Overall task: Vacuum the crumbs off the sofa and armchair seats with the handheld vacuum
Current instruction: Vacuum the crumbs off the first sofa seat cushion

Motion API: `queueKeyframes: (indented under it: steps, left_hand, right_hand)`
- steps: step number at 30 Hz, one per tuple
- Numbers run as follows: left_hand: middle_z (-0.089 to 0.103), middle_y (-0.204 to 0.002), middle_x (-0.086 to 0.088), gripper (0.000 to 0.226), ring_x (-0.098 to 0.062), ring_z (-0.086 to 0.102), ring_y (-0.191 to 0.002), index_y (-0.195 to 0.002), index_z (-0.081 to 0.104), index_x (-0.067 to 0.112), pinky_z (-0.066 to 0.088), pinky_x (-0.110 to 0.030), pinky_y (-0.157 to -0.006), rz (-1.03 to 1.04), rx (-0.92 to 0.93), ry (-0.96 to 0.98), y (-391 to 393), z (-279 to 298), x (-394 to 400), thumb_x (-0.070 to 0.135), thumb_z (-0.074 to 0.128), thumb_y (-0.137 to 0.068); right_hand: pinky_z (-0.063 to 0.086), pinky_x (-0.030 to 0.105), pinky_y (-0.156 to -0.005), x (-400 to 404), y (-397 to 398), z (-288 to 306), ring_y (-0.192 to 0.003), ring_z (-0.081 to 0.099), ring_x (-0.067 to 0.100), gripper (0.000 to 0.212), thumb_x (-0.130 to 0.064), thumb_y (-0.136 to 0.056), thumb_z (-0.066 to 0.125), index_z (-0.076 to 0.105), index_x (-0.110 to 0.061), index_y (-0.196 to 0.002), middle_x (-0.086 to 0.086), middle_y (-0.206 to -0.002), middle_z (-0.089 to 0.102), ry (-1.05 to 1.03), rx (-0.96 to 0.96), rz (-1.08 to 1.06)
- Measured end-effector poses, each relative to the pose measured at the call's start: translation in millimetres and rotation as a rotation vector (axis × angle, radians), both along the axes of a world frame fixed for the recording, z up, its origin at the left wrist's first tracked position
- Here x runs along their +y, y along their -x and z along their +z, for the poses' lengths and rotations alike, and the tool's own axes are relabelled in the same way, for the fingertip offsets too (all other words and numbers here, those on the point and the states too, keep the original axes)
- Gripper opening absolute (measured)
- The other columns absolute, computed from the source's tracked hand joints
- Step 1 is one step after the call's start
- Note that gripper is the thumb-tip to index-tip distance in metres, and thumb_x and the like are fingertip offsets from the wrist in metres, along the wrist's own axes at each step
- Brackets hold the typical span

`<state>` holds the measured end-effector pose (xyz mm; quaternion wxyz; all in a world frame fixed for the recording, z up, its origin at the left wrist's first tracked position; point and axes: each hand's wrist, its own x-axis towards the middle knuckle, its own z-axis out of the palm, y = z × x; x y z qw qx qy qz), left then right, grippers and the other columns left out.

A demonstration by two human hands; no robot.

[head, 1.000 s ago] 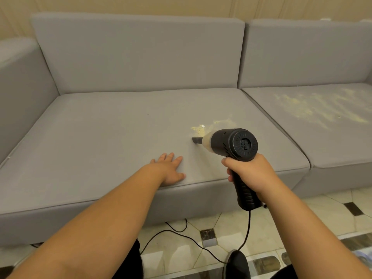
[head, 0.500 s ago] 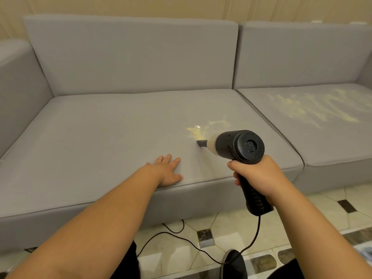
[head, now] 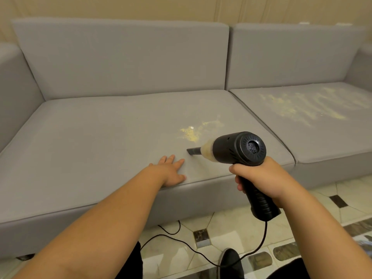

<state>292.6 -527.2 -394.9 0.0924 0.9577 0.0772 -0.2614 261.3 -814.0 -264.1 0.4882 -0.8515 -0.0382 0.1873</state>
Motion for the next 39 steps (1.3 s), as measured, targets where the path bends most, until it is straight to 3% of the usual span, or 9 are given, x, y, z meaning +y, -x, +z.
queueKeyframes:
  steps: [10, 17, 20, 23, 39]
  left_hand:
    - [-0.018, -0.171, 0.006, 0.072, -0.024, -0.013, -0.159, -0.162, -0.007, 0.046, 0.000, -0.063, -0.124, -0.070, -0.017, -0.039, 0, -3, -6, 0.066, 0.029, -0.102]
    - [-0.017, -0.171, 0.009, 0.069, -0.023, -0.012, -0.159, -0.161, -0.006, 0.050, -0.002, -0.067, -0.122, -0.040, -0.035, -0.069, -19, -10, 5, 0.071, 0.022, -0.101]
    - [-0.018, -0.171, 0.009, 0.070, -0.023, -0.012, -0.159, -0.161, -0.006, 0.050, 0.001, -0.066, -0.122, -0.032, -0.049, -0.057, -34, -15, 11, 0.071, 0.023, -0.101]
    - [-0.018, -0.171, 0.009, 0.070, -0.023, -0.012, -0.159, -0.161, -0.007, 0.050, 0.002, -0.065, -0.123, -0.040, -0.049, -0.056, -45, -15, 16, 0.071, 0.023, -0.101]
    - [-0.020, -0.171, 0.009, 0.071, -0.023, -0.015, -0.158, -0.161, -0.007, 0.050, -0.002, -0.066, -0.122, -0.023, -0.043, -0.019, -50, -15, 19, 0.070, 0.025, -0.101]
  right_hand:
    - [0.060, 0.042, -0.074, -2, -14, -12, -0.060, 0.072, 0.016, 0.019, -0.020, -0.084, 0.077, 0.072, -0.002, -0.087, 0.007, -0.070, 0.075, -0.025, -0.073, -0.140]
    - [0.063, 0.046, -0.078, 32, -57, -6, -0.064, 0.073, 0.016, 0.021, -0.023, -0.086, 0.079, 0.073, -0.006, -0.097, 0.017, -0.087, 0.077, -0.144, -0.162, -0.224]
    - [0.064, 0.046, -0.076, 48, -78, -6, -0.064, 0.072, 0.019, 0.015, -0.020, -0.087, 0.078, 0.074, -0.011, -0.099, 0.020, -0.085, 0.076, -0.243, -0.085, -0.237]
    - [0.059, 0.039, -0.068, 61, -88, -10, -0.061, 0.068, 0.021, 0.012, -0.017, -0.087, 0.079, 0.074, -0.011, -0.097, 0.012, -0.075, 0.072, -0.293, -0.023, -0.238]
    - [0.059, 0.037, -0.067, 77, -96, -26, -0.060, 0.068, 0.020, 0.014, -0.017, -0.087, 0.079, 0.074, -0.008, -0.098, 0.010, -0.075, 0.071, -0.234, -0.037, -0.199]
